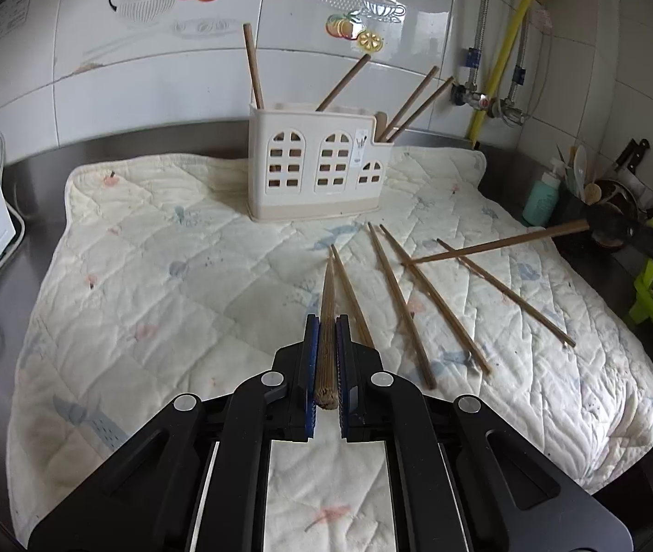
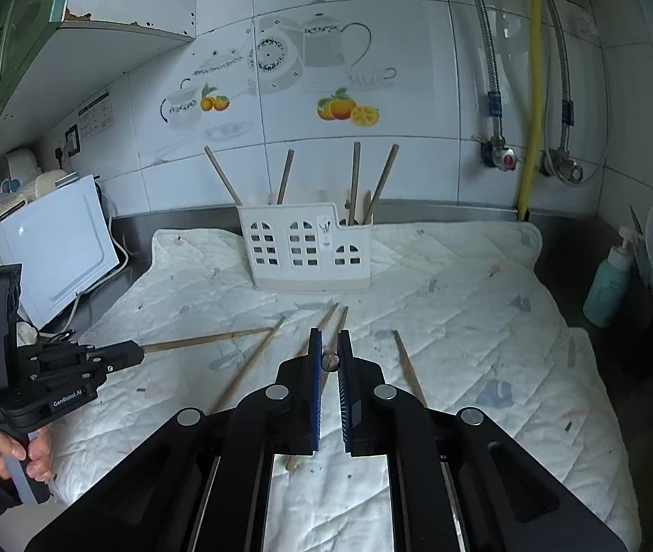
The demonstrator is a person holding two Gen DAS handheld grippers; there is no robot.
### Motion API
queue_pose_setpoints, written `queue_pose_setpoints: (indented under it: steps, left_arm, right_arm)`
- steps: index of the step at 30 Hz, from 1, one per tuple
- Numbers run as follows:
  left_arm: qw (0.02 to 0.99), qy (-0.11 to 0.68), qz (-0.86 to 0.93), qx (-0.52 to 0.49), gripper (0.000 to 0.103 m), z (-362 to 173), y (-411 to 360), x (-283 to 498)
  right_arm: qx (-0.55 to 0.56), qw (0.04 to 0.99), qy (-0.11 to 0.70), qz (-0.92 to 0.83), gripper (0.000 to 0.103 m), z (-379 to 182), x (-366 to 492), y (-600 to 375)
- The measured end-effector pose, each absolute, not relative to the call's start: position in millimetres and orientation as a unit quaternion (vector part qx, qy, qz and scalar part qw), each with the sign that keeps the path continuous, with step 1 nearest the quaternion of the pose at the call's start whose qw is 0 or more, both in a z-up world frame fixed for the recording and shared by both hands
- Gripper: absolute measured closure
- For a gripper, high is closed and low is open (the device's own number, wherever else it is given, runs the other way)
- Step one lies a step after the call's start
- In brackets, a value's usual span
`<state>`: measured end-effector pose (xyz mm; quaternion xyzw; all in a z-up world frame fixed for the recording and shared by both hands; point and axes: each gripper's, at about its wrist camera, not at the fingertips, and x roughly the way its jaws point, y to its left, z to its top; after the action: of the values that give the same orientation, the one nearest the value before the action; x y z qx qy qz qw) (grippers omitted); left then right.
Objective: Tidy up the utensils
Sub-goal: 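Lift the chopsticks with both tools and carry them above the holder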
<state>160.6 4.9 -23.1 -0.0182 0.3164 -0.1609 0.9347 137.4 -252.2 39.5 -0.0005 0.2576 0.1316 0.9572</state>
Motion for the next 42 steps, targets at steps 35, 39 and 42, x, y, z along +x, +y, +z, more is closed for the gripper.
queue_pose_setpoints:
  steps: [35, 39, 42]
  left_arm:
    - [0.954, 0.243, -0.174, 0.016, 0.098, 75, 3, 209]
    - [0.958, 0.225, -0.175, 0.019, 0.098, 93, -1, 218]
    - [0.962, 0.206, -0.176, 0.017, 0.098, 112, -3, 226]
  right_arm:
    - [-0.077, 0.959, 0.202, 0.184, 0.097, 163, 235, -221]
    - [-0.072, 0.961, 0.189, 0.186, 0.097, 177, 249, -219]
    - [-0.072, 0.963, 0.183, 0.185, 0.097, 186, 260, -218]
